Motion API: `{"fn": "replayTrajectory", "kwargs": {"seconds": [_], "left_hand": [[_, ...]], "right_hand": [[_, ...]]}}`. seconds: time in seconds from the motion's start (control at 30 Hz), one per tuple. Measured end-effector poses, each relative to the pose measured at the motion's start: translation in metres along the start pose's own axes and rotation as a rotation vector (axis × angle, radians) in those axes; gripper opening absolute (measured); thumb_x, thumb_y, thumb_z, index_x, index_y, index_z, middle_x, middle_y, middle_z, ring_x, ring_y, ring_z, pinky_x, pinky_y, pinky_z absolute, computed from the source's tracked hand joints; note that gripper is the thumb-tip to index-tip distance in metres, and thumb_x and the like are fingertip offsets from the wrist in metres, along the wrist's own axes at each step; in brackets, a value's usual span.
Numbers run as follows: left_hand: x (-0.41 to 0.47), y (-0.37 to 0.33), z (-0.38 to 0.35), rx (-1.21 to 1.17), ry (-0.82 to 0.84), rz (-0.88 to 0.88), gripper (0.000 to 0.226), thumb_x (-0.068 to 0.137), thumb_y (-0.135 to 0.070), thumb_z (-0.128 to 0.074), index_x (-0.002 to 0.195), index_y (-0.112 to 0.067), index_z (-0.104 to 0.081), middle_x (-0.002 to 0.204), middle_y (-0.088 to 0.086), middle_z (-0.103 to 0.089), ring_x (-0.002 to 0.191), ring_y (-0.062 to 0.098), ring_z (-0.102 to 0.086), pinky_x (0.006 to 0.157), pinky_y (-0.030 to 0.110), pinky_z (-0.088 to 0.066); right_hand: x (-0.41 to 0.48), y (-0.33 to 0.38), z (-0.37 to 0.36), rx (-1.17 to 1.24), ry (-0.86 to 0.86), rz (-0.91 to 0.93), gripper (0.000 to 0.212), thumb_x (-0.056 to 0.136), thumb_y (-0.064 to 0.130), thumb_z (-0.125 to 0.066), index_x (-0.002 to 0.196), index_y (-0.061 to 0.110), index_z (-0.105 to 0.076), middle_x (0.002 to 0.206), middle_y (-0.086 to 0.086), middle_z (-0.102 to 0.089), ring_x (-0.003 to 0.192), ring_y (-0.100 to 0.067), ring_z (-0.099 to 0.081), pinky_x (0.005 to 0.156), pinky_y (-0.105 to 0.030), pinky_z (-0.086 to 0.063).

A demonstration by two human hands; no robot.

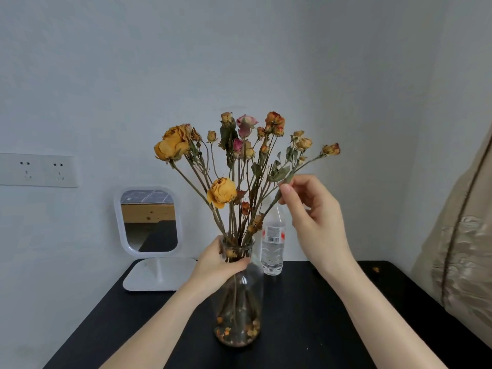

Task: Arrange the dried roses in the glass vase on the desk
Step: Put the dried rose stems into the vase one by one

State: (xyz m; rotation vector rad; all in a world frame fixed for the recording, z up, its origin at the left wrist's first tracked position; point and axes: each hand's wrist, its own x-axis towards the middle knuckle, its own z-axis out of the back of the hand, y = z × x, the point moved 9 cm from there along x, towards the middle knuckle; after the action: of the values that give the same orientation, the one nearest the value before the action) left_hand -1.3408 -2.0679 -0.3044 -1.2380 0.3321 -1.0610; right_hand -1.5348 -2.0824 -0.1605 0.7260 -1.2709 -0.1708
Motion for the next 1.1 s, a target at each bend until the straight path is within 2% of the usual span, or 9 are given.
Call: {"fn": "replayTrajectory", "kwargs": {"seconds": [0.13, 0.3, 0.5, 0.67, 0.77, 0.9, 1.03, 1.1], "left_hand": [[0.003, 0.001, -0.001, -0.024, 0.050, 0.016, 0.033, 0.071, -0.023, -0.074, 0.091, -0.037, -0.051, 0.095, -0.016, -0.064, 0.094, 0.003, -0.059, 0.073, 0.015, -0.044], [0.004, 0.005, -0.003, -0.030, 0.054, 0.008, 0.035, 0.071, -0.024, -0.073, 0.094, -0.039, -0.051, 0.096, -0.015, -0.065, 0.093, 0.002, -0.060, 0.072, 0.014, -0.043], [0.006, 0.007, -0.003, -0.004, 0.026, -0.011, 0.033, 0.069, -0.025, -0.072, 0.093, -0.036, -0.052, 0.090, -0.014, -0.064, 0.084, -0.001, -0.059, 0.066, 0.012, -0.041], [0.009, 0.013, -0.004, 0.003, 0.020, -0.013, 0.036, 0.065, -0.030, -0.073, 0.095, -0.036, -0.053, 0.089, -0.012, -0.066, 0.081, -0.002, -0.062, 0.062, 0.010, -0.044], [0.011, 0.017, -0.005, -0.008, 0.019, -0.014, 0.038, 0.064, -0.033, -0.075, 0.095, -0.037, -0.054, 0.087, -0.015, -0.067, 0.078, -0.011, -0.060, 0.057, 0.005, -0.044], [0.013, 0.020, -0.005, -0.027, -0.002, -0.016, 0.039, 0.062, -0.030, -0.077, 0.092, -0.038, -0.054, 0.079, -0.022, -0.066, 0.076, -0.017, -0.057, 0.054, -0.001, -0.040], [0.013, 0.012, -0.007, -0.027, 0.012, -0.046, 0.035, 0.060, -0.034, -0.074, 0.086, -0.040, -0.052, 0.077, -0.045, -0.058, 0.075, -0.028, -0.050, 0.054, -0.007, -0.035], [0.014, 0.011, -0.008, -0.020, 0.008, -0.046, 0.035, 0.057, -0.039, -0.072, 0.085, -0.043, -0.051, 0.075, -0.043, -0.060, 0.073, -0.033, -0.047, 0.053, -0.009, -0.033]], "right_hand": [[0.000, -0.002, -0.014, -0.053, 0.044, 0.002, 0.016, 0.093, 0.018, -0.053, 0.084, 0.032, -0.053, 0.076, 0.011, -0.059, 0.075, -0.009, -0.057, 0.062, -0.018, -0.045], [-0.001, -0.010, -0.031, -0.168, 0.103, -0.010, 0.004, 0.093, 0.020, -0.053, 0.090, 0.021, -0.056, 0.076, 0.013, -0.058, 0.073, -0.003, -0.055, 0.059, -0.011, -0.044], [-0.004, -0.021, -0.049, -0.382, 0.145, 0.006, 0.015, 0.092, 0.024, -0.055, 0.096, 0.013, -0.065, 0.076, 0.009, -0.060, 0.062, -0.003, -0.054, 0.057, -0.012, -0.042], [-0.006, -0.038, -0.063, -0.569, 0.189, -0.034, 0.018, 0.091, 0.027, -0.057, 0.098, 0.016, -0.069, 0.088, 0.002, -0.068, 0.065, -0.003, -0.050, 0.058, -0.011, -0.037], [-0.008, -0.042, -0.064, -0.693, 0.169, -0.070, 0.023, 0.091, 0.034, -0.055, 0.102, 0.019, -0.070, 0.085, 0.002, -0.070, 0.065, -0.009, -0.055, 0.059, -0.019, -0.043], [-0.010, -0.041, -0.066, -0.830, 0.124, -0.111, 0.026, 0.093, 0.036, -0.050, 0.099, 0.021, -0.069, 0.082, 0.000, -0.072, 0.068, -0.019, -0.064, 0.058, -0.023, -0.043], [-0.014, -0.044, -0.074, -0.876, 0.118, -0.141, 0.028, 0.094, 0.035, -0.046, 0.102, 0.020, -0.068, 0.089, -0.002, -0.072, 0.075, -0.020, -0.066, 0.061, -0.026, -0.047], [-0.016, -0.048, -0.076, -0.881, 0.113, -0.162, 0.028, 0.094, 0.034, -0.046, 0.102, 0.020, -0.068, 0.089, -0.002, -0.071, 0.075, -0.020, -0.067, 0.061, -0.026, -0.047]]}}
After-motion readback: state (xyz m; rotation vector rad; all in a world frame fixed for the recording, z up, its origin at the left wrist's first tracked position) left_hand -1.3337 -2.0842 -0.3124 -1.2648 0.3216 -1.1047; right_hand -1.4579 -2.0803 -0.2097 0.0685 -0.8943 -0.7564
